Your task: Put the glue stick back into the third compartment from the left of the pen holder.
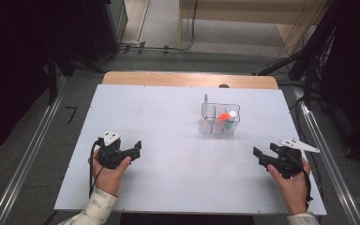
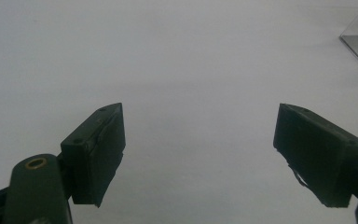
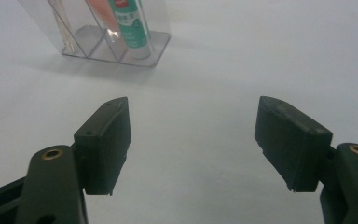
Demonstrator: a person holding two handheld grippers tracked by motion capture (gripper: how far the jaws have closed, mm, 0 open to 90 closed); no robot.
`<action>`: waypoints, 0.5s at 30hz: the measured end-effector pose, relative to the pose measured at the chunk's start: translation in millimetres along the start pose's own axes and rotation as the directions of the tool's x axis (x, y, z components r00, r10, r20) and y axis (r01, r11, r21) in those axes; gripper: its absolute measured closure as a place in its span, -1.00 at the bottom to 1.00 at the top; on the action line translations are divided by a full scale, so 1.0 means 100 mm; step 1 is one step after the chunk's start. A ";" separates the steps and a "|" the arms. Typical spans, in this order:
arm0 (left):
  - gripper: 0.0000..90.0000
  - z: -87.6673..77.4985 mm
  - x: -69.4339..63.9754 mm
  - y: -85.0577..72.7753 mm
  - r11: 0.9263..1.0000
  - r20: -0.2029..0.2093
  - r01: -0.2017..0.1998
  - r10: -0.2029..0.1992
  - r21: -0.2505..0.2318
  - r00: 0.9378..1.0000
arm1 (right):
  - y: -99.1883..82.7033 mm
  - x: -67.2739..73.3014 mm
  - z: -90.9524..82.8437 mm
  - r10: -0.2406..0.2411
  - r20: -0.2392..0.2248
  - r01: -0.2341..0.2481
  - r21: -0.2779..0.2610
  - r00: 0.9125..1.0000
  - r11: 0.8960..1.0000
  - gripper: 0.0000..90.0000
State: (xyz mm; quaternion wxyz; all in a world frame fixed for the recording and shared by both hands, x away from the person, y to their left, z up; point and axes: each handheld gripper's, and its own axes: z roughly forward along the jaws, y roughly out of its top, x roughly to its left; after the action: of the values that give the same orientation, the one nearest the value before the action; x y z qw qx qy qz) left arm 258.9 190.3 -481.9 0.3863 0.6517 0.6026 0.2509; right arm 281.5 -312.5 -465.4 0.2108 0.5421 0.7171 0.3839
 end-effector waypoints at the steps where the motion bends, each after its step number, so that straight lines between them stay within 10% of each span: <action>1: -0.62 -0.01 0.00 0.00 1.000 0.002 -0.001 0.001 0.000 1.000 | -0.01 -0.01 -0.01 0.001 0.003 -0.001 0.000 1.000 1.000 -0.43; 15: -0.64 -0.20 0.02 -0.10 1.000 0.005 -0.019 0.019 -0.001 1.000 | -0.07 -0.07 -0.07 0.003 0.024 -0.003 0.003 1.000 1.000 -0.44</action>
State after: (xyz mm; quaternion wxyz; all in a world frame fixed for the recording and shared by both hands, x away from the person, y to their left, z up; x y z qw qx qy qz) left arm 238.0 195.9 -478.9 0.3857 0.6580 0.5953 0.2530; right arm 274.7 -321.6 -467.3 0.2181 0.5481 0.7143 0.3766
